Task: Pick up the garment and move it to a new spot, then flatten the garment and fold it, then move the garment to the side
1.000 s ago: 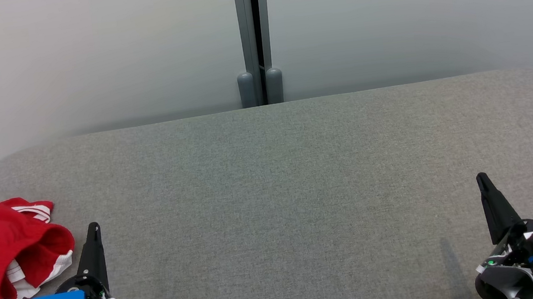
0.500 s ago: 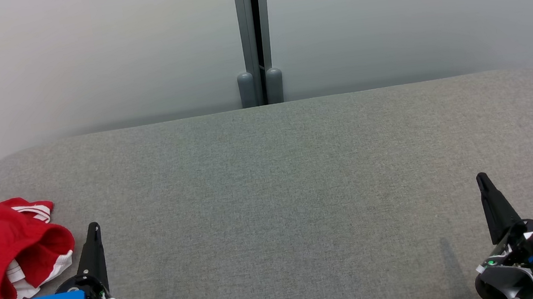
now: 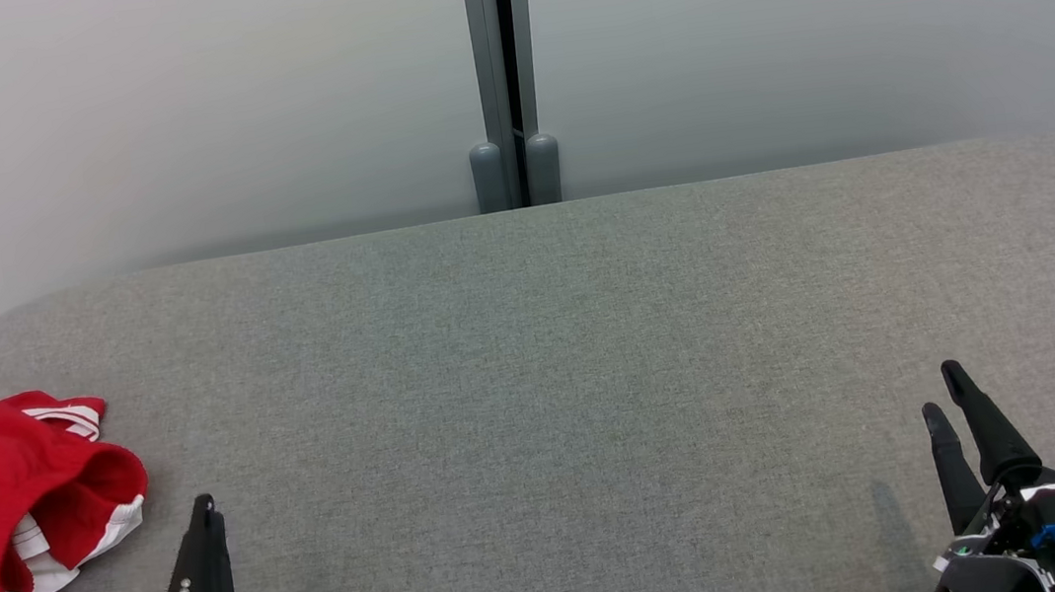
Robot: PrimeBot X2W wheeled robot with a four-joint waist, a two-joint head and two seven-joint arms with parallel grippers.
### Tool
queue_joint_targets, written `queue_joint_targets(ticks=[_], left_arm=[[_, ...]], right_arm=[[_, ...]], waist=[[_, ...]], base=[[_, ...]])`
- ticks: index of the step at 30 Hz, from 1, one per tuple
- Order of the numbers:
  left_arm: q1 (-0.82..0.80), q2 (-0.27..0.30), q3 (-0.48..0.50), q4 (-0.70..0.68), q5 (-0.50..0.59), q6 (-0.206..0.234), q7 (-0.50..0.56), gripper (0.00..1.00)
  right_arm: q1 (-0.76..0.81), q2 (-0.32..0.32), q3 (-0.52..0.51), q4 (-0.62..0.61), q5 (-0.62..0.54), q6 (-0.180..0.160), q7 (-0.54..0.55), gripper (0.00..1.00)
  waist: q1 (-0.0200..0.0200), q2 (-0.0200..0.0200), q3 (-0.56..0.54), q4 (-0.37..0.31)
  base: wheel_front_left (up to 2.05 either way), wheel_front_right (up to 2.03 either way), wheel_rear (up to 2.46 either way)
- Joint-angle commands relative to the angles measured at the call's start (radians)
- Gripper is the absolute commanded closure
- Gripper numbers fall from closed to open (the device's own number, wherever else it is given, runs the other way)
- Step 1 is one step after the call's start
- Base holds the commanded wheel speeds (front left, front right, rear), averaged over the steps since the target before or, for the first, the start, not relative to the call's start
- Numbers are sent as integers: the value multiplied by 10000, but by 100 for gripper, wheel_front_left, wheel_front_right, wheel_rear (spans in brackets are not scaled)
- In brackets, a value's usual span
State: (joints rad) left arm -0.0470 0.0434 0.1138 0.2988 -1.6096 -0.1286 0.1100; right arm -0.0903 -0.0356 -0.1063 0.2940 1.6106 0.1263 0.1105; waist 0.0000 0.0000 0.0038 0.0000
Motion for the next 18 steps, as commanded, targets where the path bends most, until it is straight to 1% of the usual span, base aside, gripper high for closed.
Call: queue_joint_targets(ticks=[1,5,12,13,18], left_arm=[[-243,42,-5,-151,30,-1,-44,0],[-309,116,-103,-153,226,-2,-256,0],[-462,346,-375,-82,1323,-4,-675,0],[-462,346,-375,-82,1323,-4,-675,0],[-553,425,-401,-7,2397,-6,-898,0]], right_arm=[[-134,-32,30,-182,-70,16,-78,0],[-177,-90,198,-230,-331,19,-292,0],[-311,-151,354,-182,-1758,23,-679,0],[-311,-151,354,-182,-1758,23,-679,0],[-425,-136,456,-108,-2972,26,-903,0]], waist=[[0,0,1,2],[0,0,9,4],[0,0,38,3],[0,0,38,3],[0,0,58,-11]], base=[[0,0,0],[0,0,0],[0,0,0],[0,0,0],[0,0,0]])
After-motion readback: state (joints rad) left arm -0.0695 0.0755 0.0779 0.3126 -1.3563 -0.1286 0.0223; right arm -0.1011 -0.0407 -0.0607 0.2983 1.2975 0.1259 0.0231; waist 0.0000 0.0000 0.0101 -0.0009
